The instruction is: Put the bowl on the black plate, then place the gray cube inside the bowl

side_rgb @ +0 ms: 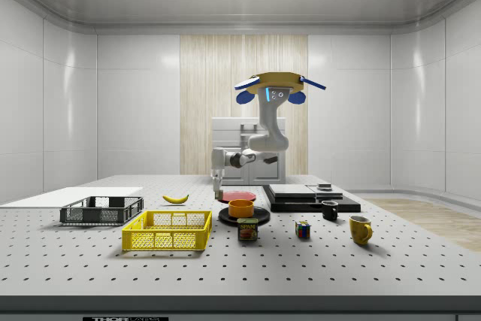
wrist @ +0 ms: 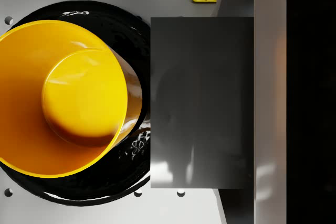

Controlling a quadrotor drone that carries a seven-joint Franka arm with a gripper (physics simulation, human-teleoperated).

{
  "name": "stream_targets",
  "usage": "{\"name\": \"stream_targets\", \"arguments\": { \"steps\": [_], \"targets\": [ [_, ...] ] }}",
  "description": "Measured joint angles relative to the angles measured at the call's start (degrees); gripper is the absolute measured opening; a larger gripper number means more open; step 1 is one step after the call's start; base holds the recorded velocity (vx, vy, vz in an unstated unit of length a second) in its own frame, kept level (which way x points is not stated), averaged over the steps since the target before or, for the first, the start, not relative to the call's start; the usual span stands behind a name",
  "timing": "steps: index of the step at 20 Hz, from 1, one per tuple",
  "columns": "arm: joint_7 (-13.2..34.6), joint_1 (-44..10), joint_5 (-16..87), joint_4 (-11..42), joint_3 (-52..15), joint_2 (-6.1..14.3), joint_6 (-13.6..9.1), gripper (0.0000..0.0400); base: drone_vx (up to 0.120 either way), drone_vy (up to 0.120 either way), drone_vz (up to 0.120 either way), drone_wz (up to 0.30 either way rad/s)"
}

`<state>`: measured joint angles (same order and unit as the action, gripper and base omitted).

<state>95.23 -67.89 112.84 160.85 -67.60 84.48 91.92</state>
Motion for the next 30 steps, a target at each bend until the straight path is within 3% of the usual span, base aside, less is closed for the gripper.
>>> {"name": "stream_targets", "arguments": {
  "steps": [21,30],
  "targets": [
    [0.05,-0.07,-0.07,-0.01,-0.02,0.16,0.15,0.0250,-0.120,0.000,-0.023,0.000],
    [-0.03,-0.50,2.86,-1.06,3.14,0.25,1.63,0.0250,0.000,0.000,0.000,0.000]
  ]
}}
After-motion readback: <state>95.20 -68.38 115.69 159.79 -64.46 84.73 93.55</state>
